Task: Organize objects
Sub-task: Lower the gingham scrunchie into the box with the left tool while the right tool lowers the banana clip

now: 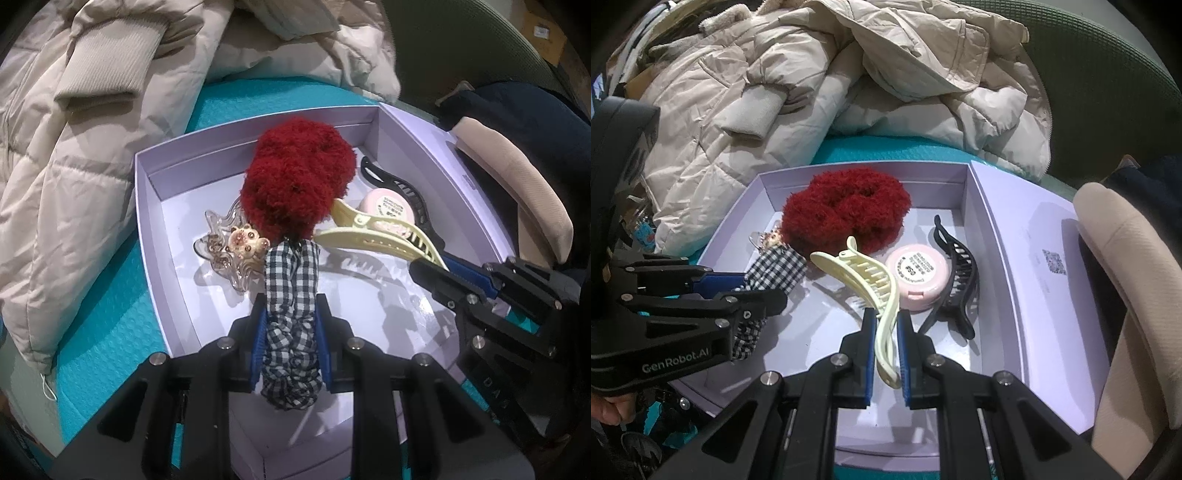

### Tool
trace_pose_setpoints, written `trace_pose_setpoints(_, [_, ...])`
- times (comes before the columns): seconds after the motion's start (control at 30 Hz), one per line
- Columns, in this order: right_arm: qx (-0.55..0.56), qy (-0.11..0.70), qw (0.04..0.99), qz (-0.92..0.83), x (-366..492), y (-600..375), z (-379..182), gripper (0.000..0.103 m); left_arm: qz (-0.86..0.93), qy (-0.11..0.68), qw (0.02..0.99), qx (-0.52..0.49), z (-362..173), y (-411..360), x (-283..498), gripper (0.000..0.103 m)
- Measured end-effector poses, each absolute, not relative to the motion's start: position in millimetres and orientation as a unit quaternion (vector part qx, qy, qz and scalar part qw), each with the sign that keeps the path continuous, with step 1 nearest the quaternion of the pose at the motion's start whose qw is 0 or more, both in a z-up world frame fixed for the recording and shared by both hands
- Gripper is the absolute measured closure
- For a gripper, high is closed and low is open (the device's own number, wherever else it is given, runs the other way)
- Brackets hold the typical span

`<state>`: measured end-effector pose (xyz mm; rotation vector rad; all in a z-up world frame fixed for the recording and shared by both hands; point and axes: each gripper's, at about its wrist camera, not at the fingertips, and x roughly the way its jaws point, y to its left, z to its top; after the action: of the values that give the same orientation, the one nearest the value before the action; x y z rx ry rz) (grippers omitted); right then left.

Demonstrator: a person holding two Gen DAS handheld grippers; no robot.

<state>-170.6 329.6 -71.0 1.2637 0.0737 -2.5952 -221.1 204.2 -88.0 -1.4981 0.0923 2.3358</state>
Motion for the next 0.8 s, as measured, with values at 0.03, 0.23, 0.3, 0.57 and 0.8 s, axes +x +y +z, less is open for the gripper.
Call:
trace_pose_setpoints(0.03, [0.435,0.025,0.126,-0.891,-170.6,329.7,-71.2,0.093,0.828,0.033,0.182,-0.530,-87.4,204.2,-220.8,0.082])
trace_pose_setpoints(0.23, [0.444,0.031,0.116,-0.888,-170.9,329.0,-72.7,0.092,0.827,0.032,0.172,-0.535,-85.7,202.6,-221.0,0.079])
trace_pose_setpoints(0.3, [0.451,0.034,0.110,-0.885,-172.1,328.8,-73.9,0.092,0.826,0.031,0.167,-0.538,-84.6,201.9,-222.1,0.075])
trace_pose_setpoints(0.57, [0.452,0.035,0.107,-0.885,-171.6,329.3,-71.0,0.089,0.830,0.020,0.158,-0.535,-76.2,190.6,-220.1,0.064])
trace_pose_setpoints(0.8, [0.446,0.036,0.107,-0.888,-164.9,326.5,-59.7,0.073,0.839,0.019,0.144,-0.525,-60.1,181.5,-215.1,0.058])
